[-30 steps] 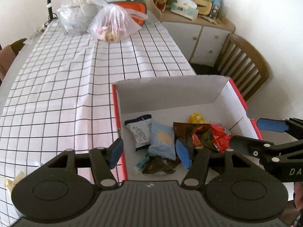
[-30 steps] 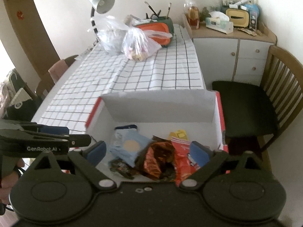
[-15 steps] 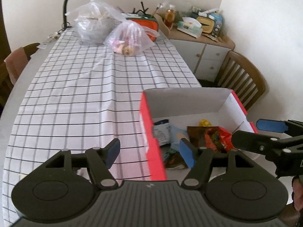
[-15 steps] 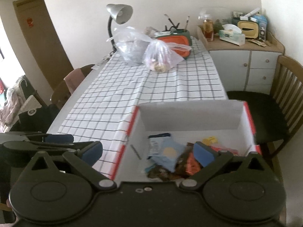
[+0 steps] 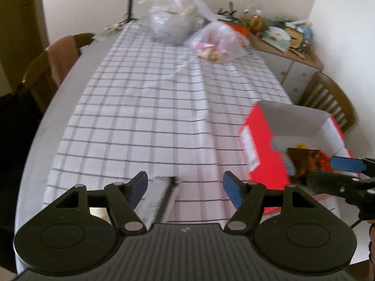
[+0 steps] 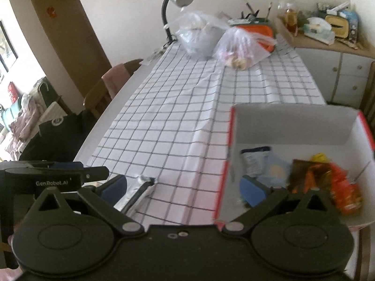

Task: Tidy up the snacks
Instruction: 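Move both tools back to the cream bun and silver bar, then grasp the cream wrapped bun with the left gripper while the right grasps the silver bar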

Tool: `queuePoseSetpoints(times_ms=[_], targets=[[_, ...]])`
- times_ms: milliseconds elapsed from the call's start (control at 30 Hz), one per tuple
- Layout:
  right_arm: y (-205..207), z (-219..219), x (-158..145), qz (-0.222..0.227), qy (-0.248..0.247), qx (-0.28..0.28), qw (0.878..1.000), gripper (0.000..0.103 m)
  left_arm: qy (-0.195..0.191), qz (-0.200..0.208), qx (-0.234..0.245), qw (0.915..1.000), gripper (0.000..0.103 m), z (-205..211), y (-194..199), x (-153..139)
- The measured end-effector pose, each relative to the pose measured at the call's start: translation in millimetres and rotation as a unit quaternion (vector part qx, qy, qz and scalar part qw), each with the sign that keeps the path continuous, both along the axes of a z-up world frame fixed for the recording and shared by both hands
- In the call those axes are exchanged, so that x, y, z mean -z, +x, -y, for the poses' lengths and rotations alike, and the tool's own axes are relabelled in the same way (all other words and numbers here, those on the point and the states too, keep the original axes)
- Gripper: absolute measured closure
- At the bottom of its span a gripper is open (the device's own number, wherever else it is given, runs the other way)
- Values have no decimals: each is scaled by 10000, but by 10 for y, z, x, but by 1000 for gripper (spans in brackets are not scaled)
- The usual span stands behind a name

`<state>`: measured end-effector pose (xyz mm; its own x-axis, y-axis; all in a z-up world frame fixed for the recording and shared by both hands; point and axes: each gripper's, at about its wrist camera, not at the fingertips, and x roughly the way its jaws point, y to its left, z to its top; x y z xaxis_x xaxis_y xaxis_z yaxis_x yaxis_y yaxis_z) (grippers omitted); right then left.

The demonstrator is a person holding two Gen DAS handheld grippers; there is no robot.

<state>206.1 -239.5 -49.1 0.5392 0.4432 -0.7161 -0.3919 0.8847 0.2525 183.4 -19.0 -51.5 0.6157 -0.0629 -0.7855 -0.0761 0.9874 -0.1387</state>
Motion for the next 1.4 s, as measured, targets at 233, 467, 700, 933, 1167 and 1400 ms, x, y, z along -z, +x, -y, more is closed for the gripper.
queuePoseSetpoints(times_ms=[233,467,700,933,1167,1400], targets=[[30,-421,207,-307,-5,120,9995,1,141,-140,62,9998,33,-489,-80,127],[75,-788,464,-646,-120,377,9971,1,310,-253,283,9988,33,-857,-78,312],[200,-971,732,-1093,-199,830,9903,1,614,-296,1283,9894,33,-943,-68,502],[262,-1255,930,-1295,-298,985,9862,1,997,-506,2186,9694,33,-869,-24,718],[380,-1441,1183,-1544,-508,1174,9797,5,1037,-805,2467,9602,33,-851,140,944],[459,-1677,1323,-1512,-847,1172,9779,10,1102,-889,2663,9534,34,-814,235,1071]])
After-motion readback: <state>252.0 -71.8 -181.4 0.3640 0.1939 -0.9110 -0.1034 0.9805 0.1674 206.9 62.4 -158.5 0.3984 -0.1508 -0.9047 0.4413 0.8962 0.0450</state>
